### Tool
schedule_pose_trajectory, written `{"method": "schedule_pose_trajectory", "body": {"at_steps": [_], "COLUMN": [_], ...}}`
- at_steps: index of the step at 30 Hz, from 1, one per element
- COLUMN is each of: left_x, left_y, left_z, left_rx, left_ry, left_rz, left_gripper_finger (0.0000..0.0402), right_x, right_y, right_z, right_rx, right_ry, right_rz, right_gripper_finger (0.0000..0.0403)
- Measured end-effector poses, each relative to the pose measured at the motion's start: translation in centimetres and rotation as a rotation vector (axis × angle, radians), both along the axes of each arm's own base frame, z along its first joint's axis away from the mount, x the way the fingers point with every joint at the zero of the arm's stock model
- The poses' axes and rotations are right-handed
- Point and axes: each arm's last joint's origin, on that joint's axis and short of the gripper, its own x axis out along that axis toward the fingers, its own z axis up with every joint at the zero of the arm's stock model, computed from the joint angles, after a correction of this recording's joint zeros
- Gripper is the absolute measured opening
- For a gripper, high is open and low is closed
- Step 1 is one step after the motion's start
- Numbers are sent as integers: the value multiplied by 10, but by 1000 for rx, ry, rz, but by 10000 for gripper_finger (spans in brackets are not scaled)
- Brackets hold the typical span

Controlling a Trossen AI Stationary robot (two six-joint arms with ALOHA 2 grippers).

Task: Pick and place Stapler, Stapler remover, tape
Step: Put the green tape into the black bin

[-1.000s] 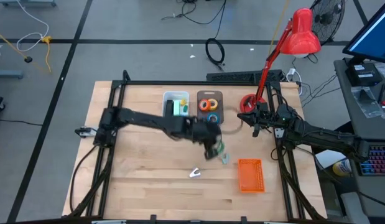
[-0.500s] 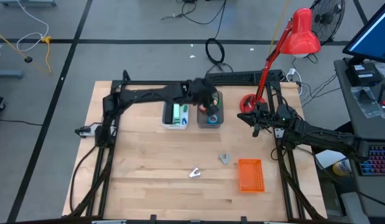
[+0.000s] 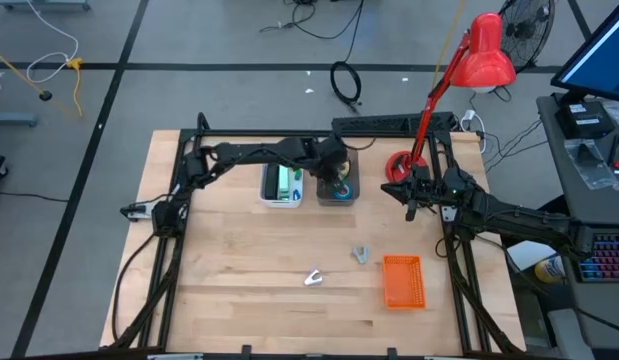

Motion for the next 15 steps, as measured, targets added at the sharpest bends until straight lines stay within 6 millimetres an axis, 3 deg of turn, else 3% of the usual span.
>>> {"method": "schedule_pose_trajectory", "body": {"at_steps": [8, 15], "left_x": [-1, 5], "left_y": [-9, -11], "left_z": [-2, -20], "left_rx": [12, 19], "left_ry": [52, 82], "left_rz": [-49, -52], "left_gripper_finger": [37, 37], "right_x": [0, 0], "right_y": [0, 0], "right_z": [-1, -1], "right_rx": [-1, 0], "right_ry": [6, 6], "right_rz": [0, 0], "right_gripper_finger": [4, 4]}}
